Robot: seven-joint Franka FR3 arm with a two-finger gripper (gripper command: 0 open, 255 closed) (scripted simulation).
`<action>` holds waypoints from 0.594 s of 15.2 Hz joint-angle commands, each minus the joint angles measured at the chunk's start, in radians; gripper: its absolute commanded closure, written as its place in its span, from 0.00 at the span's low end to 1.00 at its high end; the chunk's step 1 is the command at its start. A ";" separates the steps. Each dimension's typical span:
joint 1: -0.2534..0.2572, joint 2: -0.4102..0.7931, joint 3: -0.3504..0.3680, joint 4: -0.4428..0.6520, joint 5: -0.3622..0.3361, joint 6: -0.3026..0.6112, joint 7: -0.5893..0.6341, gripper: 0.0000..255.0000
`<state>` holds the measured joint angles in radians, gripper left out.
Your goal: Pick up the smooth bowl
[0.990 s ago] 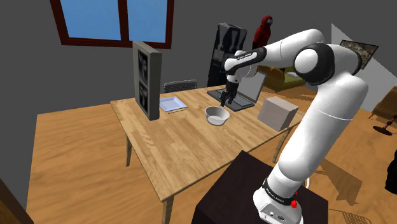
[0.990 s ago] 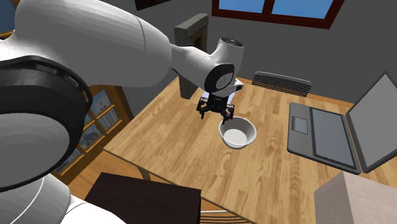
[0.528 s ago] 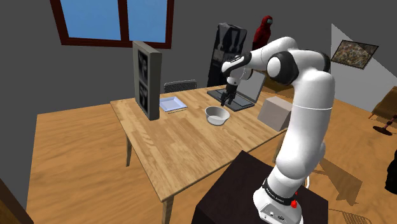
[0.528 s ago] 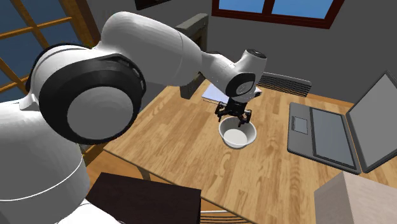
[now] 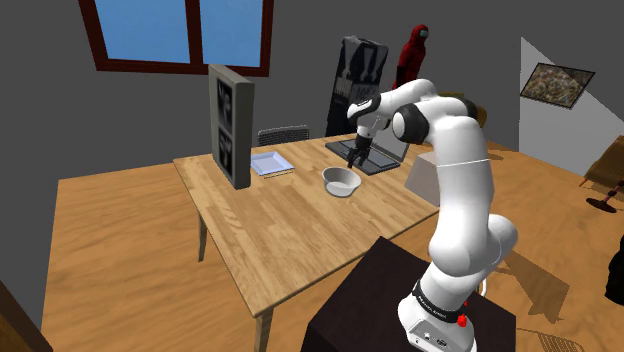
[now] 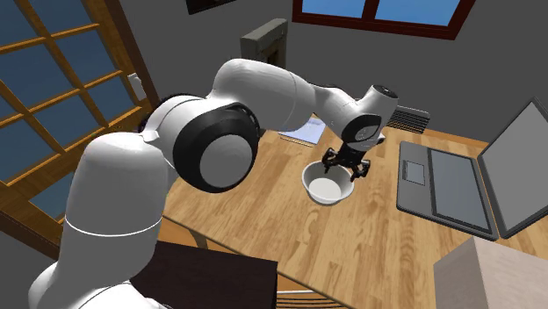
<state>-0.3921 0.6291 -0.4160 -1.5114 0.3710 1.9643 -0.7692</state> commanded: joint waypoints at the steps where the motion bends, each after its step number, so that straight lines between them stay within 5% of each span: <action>1: -0.045 0.091 0.012 0.120 0.023 -0.036 -0.006 0.00; 5: -0.146 0.293 0.038 0.411 0.053 -0.130 0.004 0.00; 9: -0.155 0.327 0.045 0.427 0.059 -0.112 0.001 0.00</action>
<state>-0.5442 0.9492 -0.3722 -1.0839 0.4282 1.8448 -0.7646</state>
